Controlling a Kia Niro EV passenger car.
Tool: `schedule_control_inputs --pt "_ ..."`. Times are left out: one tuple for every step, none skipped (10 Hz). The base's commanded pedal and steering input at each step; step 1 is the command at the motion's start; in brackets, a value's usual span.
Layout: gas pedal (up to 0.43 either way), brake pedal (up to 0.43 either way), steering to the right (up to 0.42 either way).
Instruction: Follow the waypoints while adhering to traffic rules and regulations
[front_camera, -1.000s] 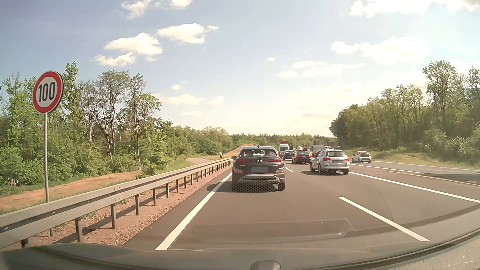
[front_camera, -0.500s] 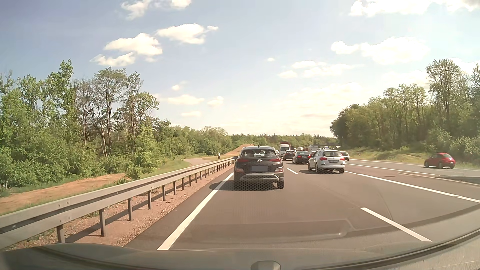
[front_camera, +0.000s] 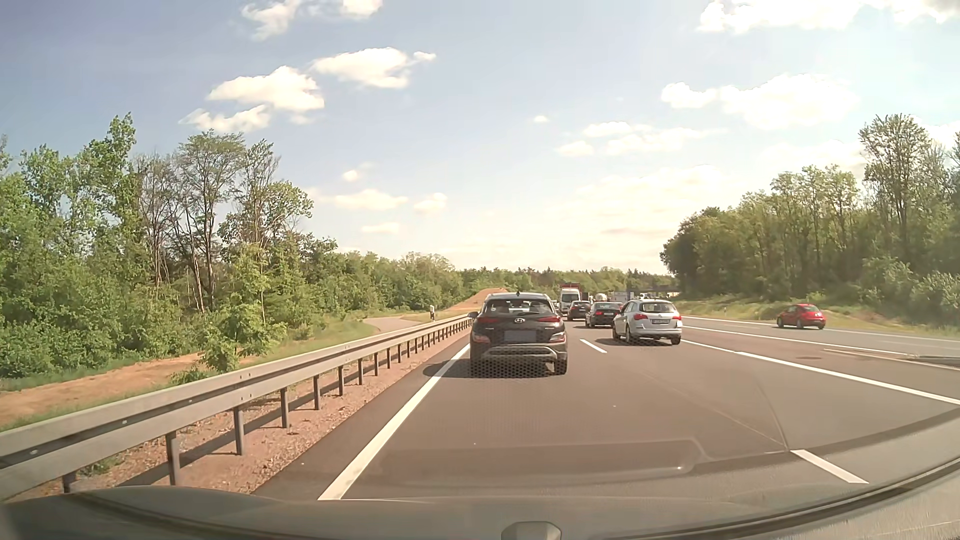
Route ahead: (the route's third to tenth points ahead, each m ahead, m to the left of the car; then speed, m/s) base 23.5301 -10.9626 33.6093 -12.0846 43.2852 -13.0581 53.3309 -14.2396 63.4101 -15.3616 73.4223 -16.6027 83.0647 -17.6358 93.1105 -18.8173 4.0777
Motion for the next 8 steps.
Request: schedule_control_inputs --pt "0.059 0.000 0.001" --pt "0.059 0.000 0.001" --pt "0.059 0.000 0.001" --pt "0.059 0.000 0.002" --pt "0.059 0.000 0.003" --pt "0.059 0.000 0.004" --pt "0.059 0.000 0.008" --pt "0.059 0.000 0.010"
